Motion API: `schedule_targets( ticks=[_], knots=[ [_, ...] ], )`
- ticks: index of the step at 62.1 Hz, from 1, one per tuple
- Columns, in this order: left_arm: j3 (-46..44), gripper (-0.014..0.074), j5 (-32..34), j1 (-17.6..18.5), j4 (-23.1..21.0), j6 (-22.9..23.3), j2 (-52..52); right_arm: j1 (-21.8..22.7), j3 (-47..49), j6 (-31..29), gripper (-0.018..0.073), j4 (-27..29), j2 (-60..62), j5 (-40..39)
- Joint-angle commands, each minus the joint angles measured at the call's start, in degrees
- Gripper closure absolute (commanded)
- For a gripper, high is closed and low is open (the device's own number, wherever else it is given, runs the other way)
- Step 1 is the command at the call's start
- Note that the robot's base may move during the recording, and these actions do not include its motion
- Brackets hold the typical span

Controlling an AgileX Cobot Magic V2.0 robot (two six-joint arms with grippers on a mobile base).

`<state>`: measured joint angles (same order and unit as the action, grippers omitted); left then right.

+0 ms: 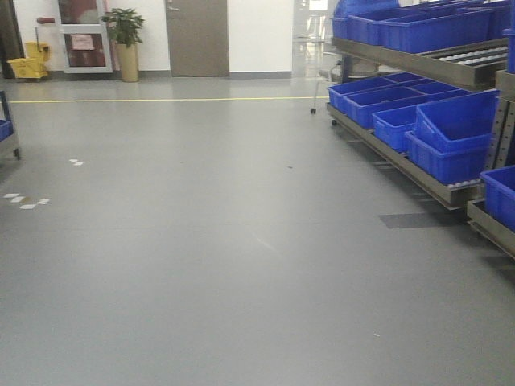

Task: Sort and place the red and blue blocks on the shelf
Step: 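Drive forward across the floor carrying both cubes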

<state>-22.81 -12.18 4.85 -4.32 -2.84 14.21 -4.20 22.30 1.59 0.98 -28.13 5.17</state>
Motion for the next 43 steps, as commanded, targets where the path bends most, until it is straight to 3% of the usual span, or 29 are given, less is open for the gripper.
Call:
schedule_targets(
  ticks=[1,43],
  knots=[
    [-1.6,0.0471,5.4,0.0,-0.1,0.2,0.4,0.4,1.7,-0.3,0.0508,-0.5,-0.1,-4.6],
    [-1.6,0.0472,5.4,0.0,-0.1,0.2,0.4,0.4,1.7,-0.3,0.0508,-0.5,-0.1,-4.6]
  ],
)
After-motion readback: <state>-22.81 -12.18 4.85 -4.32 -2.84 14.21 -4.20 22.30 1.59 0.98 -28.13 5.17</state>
